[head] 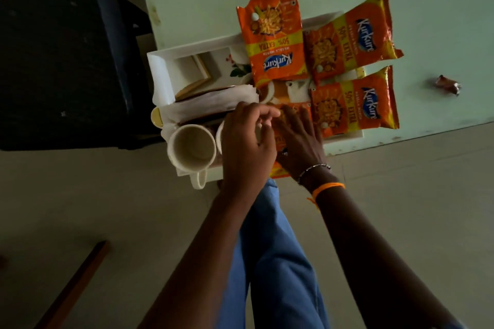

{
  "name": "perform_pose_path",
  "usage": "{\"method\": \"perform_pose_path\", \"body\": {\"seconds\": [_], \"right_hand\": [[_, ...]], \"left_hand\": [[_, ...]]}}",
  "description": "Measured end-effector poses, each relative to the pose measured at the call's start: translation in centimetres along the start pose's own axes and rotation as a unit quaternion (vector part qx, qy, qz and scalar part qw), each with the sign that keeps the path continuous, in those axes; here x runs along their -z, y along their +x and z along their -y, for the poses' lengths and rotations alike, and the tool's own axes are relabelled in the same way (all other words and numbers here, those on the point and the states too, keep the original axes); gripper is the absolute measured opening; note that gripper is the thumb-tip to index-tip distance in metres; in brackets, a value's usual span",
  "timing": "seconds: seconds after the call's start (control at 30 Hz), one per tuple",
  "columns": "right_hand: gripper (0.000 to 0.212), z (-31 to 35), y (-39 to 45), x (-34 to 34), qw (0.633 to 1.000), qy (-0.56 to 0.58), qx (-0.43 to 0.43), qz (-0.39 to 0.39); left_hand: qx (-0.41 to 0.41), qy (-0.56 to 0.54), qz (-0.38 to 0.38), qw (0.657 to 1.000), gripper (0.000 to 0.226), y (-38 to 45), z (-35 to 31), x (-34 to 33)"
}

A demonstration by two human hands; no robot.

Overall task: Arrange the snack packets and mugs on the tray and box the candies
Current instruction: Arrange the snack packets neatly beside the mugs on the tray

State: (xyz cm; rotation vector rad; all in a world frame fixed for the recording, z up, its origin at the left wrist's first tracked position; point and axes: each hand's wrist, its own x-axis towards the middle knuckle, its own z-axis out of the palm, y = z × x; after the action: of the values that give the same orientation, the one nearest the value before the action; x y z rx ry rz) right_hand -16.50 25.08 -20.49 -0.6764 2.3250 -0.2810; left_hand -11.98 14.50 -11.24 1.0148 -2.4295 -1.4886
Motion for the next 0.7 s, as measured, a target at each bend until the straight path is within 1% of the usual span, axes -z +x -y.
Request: {"method": "perform_pose_path", "body": {"seconds": [0.03, 0.1, 0.13, 0.2, 0.23, 0.27, 0.3, 0.33, 0.37, 0.43, 0.5, 0.53, 0.6, 0.7], "right_hand": [[0.075, 0.2, -0.2, -0.3, 1.0, 0.012, -0.002, -0.016], [0.066, 0.0, -0.7, 0.1, 0.997, 0.042, 0.0, -0.06], [0.06, -0.4, -0.9, 0.8, 0.993, 0.062, 0.002, -0.103], [0.047, -1.6, -1.3, 2.7, 0.97, 0.098, -0.013, -0.224], [0.044, -2.6, -1.4, 3.8, 0.953, 0.113, -0.039, -0.28], [0.044, -3.6, -1.4, 4.8, 0.936, 0.125, -0.078, -0.319], [0.044, -4.7, -1.3, 5.8, 0.923, 0.134, -0.123, -0.34], [0.047, -5.7, -1.0, 6.6, 0.914, 0.14, -0.166, -0.344], [0.05, -6.8, -0.7, 7.2, 0.909, 0.15, -0.204, -0.331], [0.055, -8.4, 0.0, 8.3, 0.897, 0.221, -0.262, -0.277], [0.052, -9.1, 0.5, 9.0, 0.884, 0.303, -0.284, -0.216], [0.05, -9.3, 0.6, 9.3, 0.884, 0.311, -0.285, -0.2], [0.045, -9.6, 0.5, 9.6, 0.891, 0.297, -0.281, -0.197], [0.042, -9.6, 0.2, 9.7, 0.896, 0.276, -0.277, -0.211]], "left_hand": [[-0.001, -0.005, 0.014, 1.0, 0.026, 0.2, 0.0, -0.5], [0.021, -0.021, 0.058, 0.998, 0.044, 0.4, -0.2, -1.3], [0.033, -0.026, 0.082, 0.996, 0.051, 0.4, -0.1, -1.6], [0.038, -0.012, 0.133, 0.99, 0.058, 0.2, 0.2, -2.4], [0.033, 0.006, 0.163, 0.986, 0.059, 0.1, 0.3, -2.9], [0.023, 0.03, 0.195, 0.98, 0.059, 0.1, 0.5, -3.5], [0.009, 0.06, 0.226, 0.972, 0.058, 0.0, 0.7, -4.1], [-0.007, 0.097, 0.253, 0.963, 0.059, -0.1, 1.0, -4.7], [-0.024, 0.141, 0.279, 0.95, 0.063, -0.3, 1.3, -5.4], [-0.053, 0.237, 0.332, 0.911, 0.076, -0.7, 2.2, -6.6], [-0.056, 0.302, 0.368, 0.878, 0.084, -1.1, 3.0, -7.3], [-0.048, 0.317, 0.379, 0.868, 0.086, -1.3, 3.4, -7.6], [-0.032, 0.323, 0.388, 0.862, 0.085, -1.5, 3.9, -8.1], [-0.016, 0.319, 0.39, 0.864, 0.084, -1.5, 3.8, -8.4]]}}
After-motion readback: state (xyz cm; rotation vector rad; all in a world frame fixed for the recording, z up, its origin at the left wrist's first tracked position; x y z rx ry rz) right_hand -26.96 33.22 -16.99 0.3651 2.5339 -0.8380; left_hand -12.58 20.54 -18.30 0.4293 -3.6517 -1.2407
